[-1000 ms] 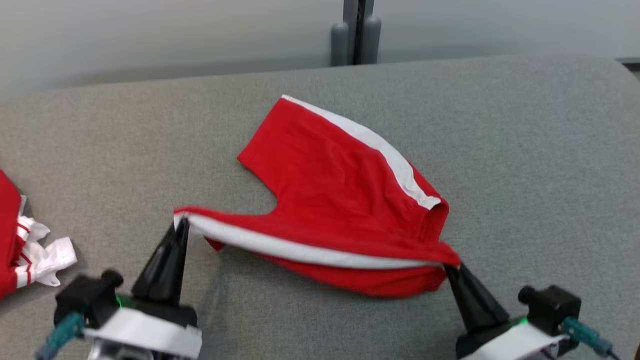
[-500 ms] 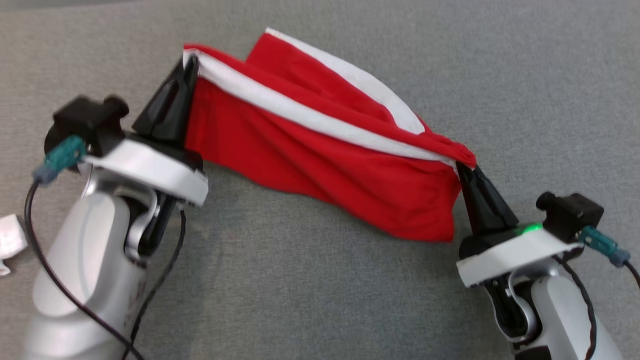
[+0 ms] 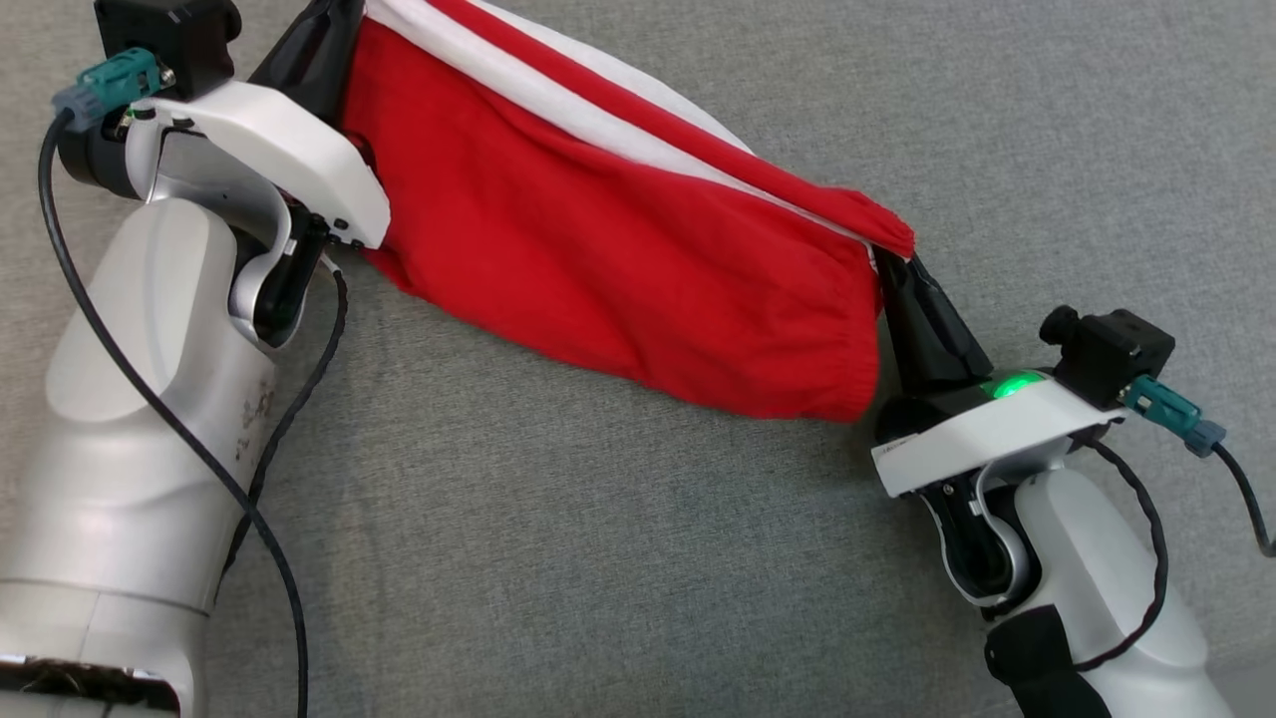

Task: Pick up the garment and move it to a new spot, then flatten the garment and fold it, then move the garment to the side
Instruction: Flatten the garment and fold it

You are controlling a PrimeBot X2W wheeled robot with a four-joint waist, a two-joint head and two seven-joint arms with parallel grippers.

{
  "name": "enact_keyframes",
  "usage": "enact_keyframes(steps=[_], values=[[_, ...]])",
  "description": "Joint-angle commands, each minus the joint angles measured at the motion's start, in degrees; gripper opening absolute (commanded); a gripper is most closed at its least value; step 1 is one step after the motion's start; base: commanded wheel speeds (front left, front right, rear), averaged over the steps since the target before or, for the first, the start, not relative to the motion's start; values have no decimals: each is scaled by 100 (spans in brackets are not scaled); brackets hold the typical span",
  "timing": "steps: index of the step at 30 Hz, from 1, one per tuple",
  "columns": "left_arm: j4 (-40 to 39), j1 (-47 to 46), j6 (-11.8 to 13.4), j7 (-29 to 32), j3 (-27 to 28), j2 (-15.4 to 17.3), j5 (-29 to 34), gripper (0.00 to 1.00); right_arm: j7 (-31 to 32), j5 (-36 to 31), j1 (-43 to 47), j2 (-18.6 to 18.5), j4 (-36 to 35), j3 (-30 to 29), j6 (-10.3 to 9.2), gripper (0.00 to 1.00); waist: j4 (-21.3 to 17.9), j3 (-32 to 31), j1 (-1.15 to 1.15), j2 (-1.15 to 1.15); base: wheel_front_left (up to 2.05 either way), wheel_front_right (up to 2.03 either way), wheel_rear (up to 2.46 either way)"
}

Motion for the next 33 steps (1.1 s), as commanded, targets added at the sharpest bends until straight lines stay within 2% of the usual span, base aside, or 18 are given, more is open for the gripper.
enact_keyframes(steps=[1,4,5,6,7,13,18,24,33], values=[[120,-124,-24,-29,-5,13,-34,0,-42,54,-65,-30,58,17,-1,0,-64,60,0,0,0,0,0],[547,-318,-40,-111,-67,-63,-184,0,-79,137,-176,-21,172,191,0,0,-110,97,0,0,0,0,0],[671,-375,-45,-166,-90,-49,-225,48,-96,177,-208,-21,204,230,0,11,-126,108,0,0,0,0,0],[768,-413,-43,-224,-114,-56,-284,100,-107,181,-231,-22,230,256,0,37,-141,117,0,0,0,0,0],[852,-429,-43,-285,-169,-70,-321,100,-114,193,-243,-21,251,277,0,99,-150,121,0,0,0,0,0],[1043,-328,-47,-808,-538,-30,-548,100,-153,-142,-125,-25,206,209,0,100,-105,37,0,0,0,0,0],[722,46,-14,-1170,-541,93,-422,100,-157,-868,203,-43,-413,-259,-1,100,23,-146,0,0,0,0,0],[-725,1011,366,-1188,20,186,6,100,-158,-1575,747,-38,-1331,-850,-1,100,219,-382,0,0,0,0,0],[-2143,2554,634,-1191,469,246,353,100,-159,-2103,1348,-34,-1853,-1337,-1,100,333,-838,0,0,0,0,0]])
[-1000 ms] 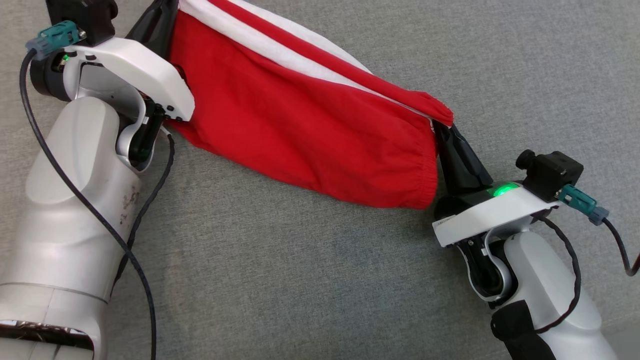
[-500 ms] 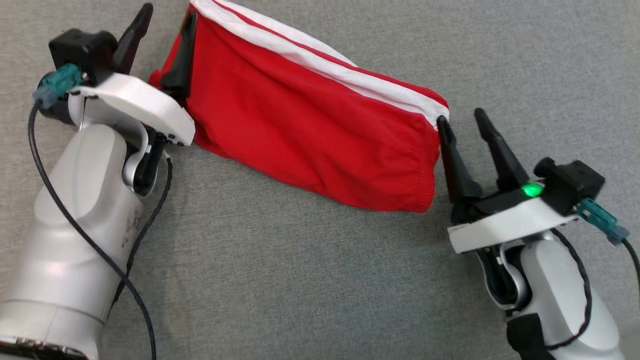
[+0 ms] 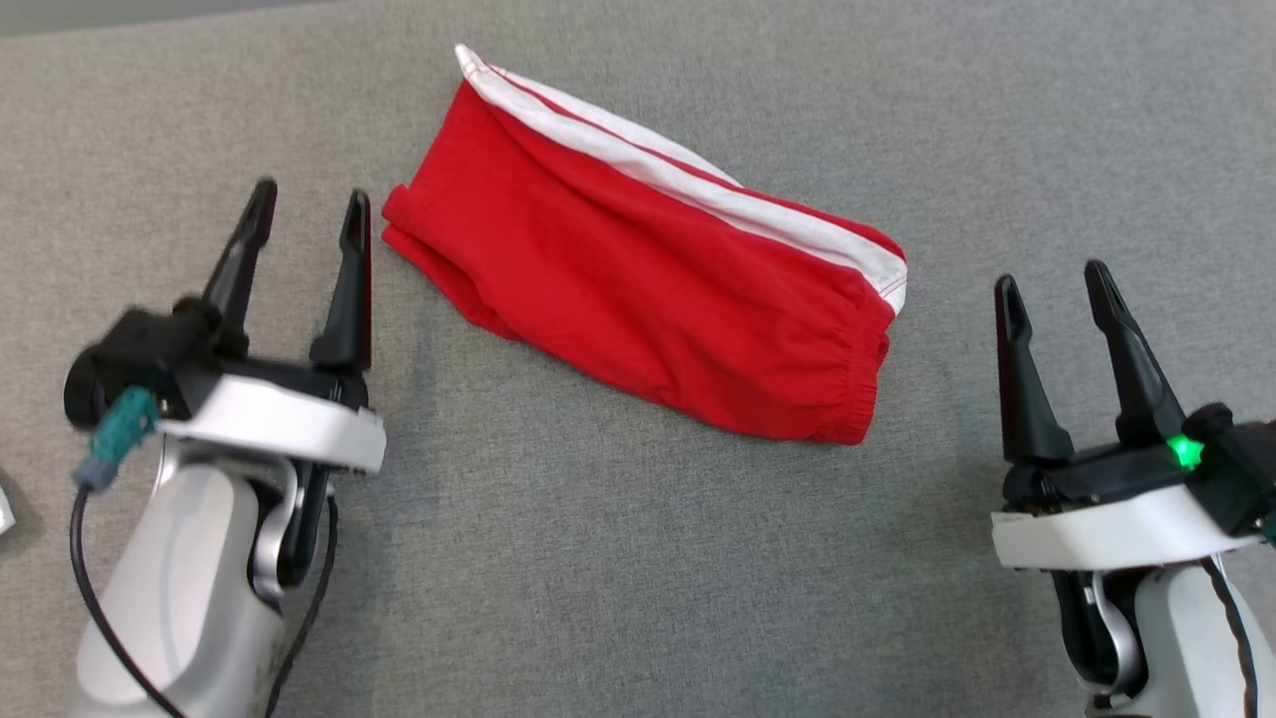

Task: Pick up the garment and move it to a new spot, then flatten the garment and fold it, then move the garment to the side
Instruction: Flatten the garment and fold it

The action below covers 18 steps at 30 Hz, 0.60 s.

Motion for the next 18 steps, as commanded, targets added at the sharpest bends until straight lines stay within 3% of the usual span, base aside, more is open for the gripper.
enact_keyframes(steps=[1,7,18], values=[[-141,204,64,-5,51,23,56,100,-32,-62,128,-28,-48,-83,-1,100,32,-164,0,0,0,0,0],[-549,1195,313,7,186,63,-22,100,-33,-147,562,-25,1,-391,-1,100,28,-437,0,0,0,0,0],[-748,1441,403,195,153,131,-98,100,-33,38,687,-22,38,-473,-1,100,33,-531,0,0,0,0,0]])
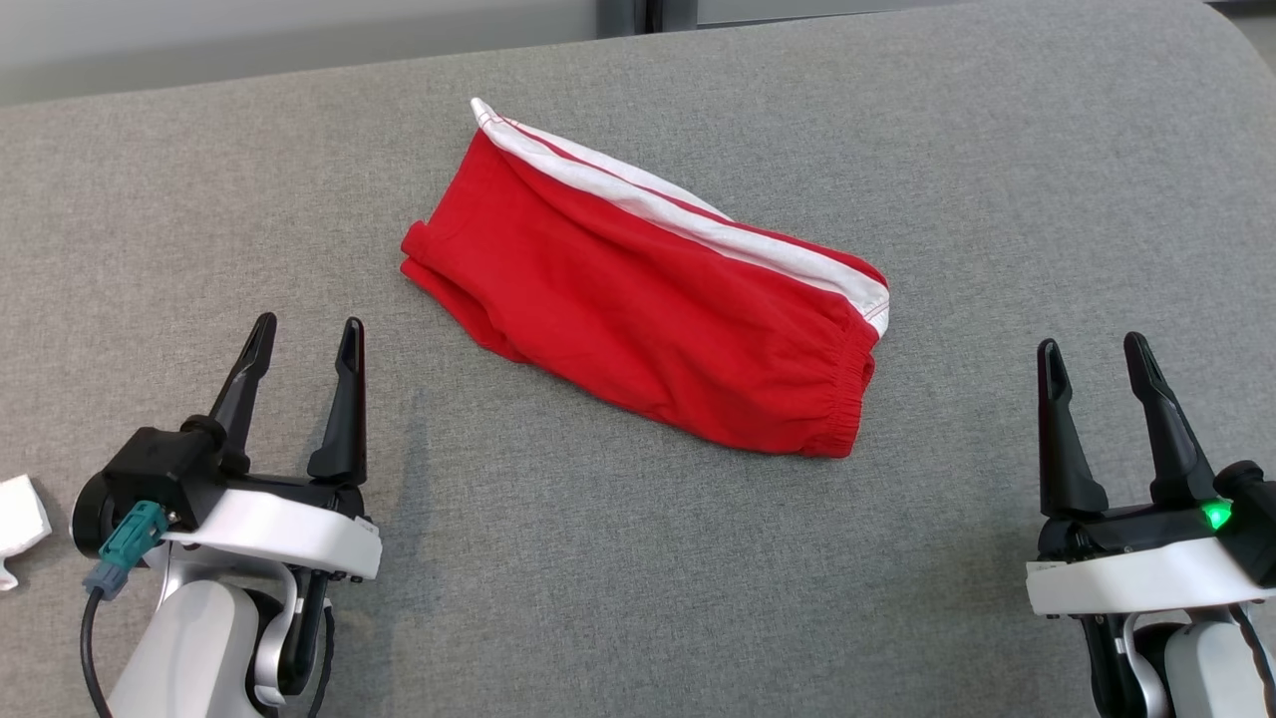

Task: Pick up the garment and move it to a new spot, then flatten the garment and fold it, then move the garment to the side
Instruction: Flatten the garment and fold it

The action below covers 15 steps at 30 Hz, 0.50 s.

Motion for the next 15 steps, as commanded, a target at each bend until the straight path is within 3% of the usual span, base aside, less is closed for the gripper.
enact_keyframes(steps=[1,9,15], values=[[-21,-33,28,13,-2,46,-4,100,-33,31,-11,-23,2,9,-1,100,-3,3,0,0,0,0,0],[-88,-117,51,54,-6,108,-13,100,-33,68,-83,-23,44,33,-1,100,-43,48,0,0,0,0,0],[-153,-618,-110,206,-160,94,13,100,-33,76,-133,-23,-18,-8,-1,100,-25,214,0,0,0,0,0]])
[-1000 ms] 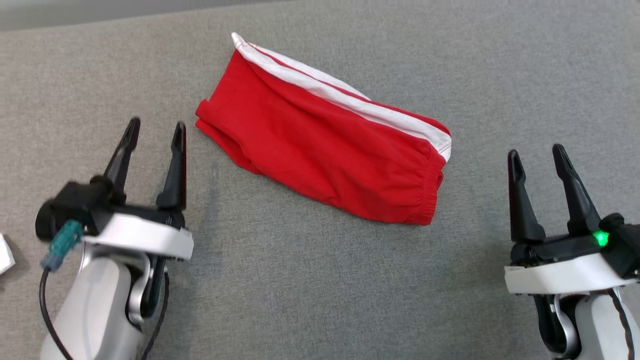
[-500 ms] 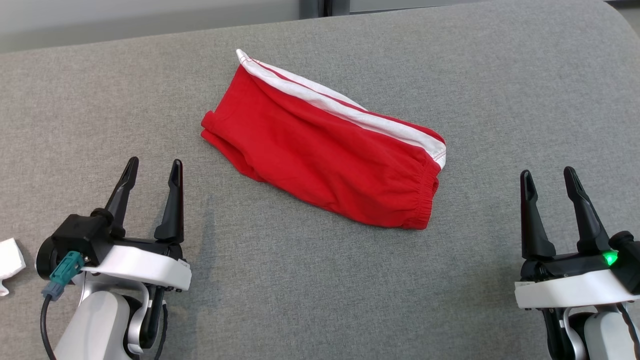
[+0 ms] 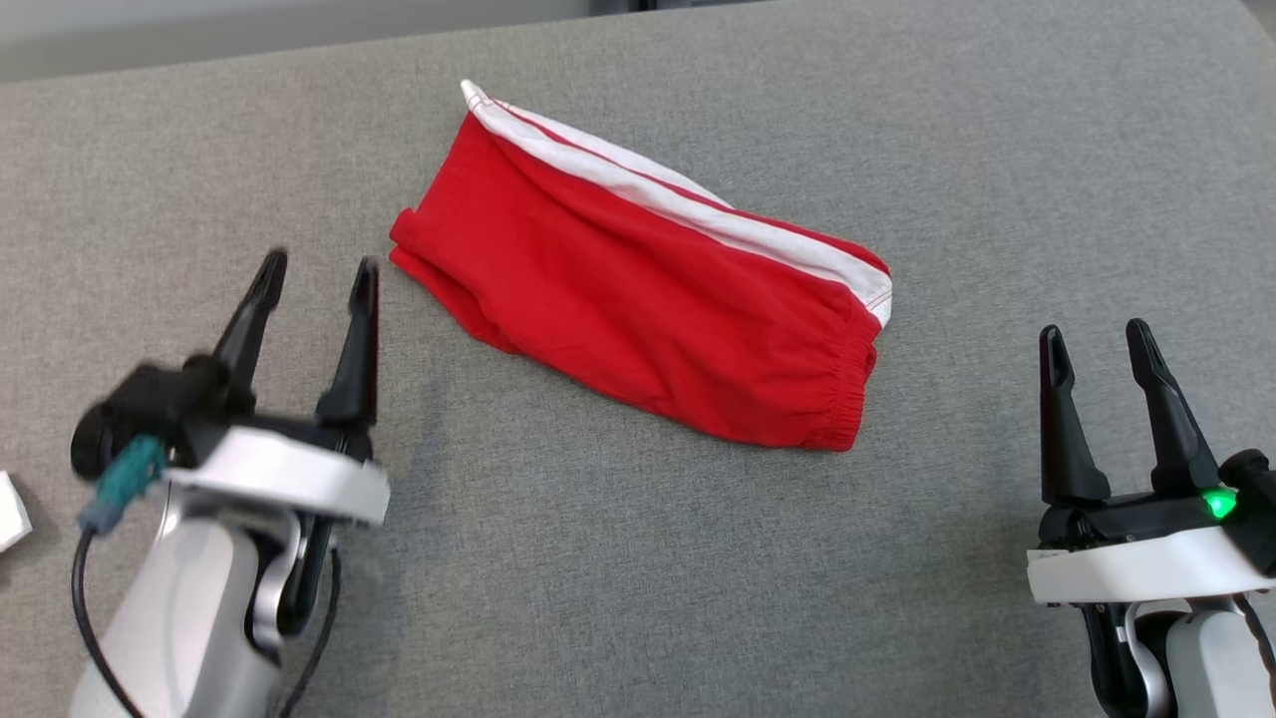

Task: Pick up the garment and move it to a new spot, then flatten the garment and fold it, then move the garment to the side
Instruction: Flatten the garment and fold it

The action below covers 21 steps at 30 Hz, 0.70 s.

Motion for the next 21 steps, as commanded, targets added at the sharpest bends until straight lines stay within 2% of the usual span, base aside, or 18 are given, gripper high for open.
enact_keyframes(steps=[1,7,13,21], values=[[-5,-316,-92,77,-57,9,33,100,-33,-2,-56,-23,-27,-7,-1,100,14,90,0,0,0,0,0],[421,-1140,-311,483,-361,-130,59,100,-33,42,-143,-25,-24,52,-1,100,-22,264,0,0,0,0,0],[1584,-1830,-489,1021,-520,-266,-94,100,-33,186,-247,-25,59,189,-1,100,-121,409,0,0,0,0,0],[2988,-2314,-542,1511,-438,-273,-330,100,-34,284,-308,-25,140,245,-1,100,-201,511,0,0,0,0,0]])
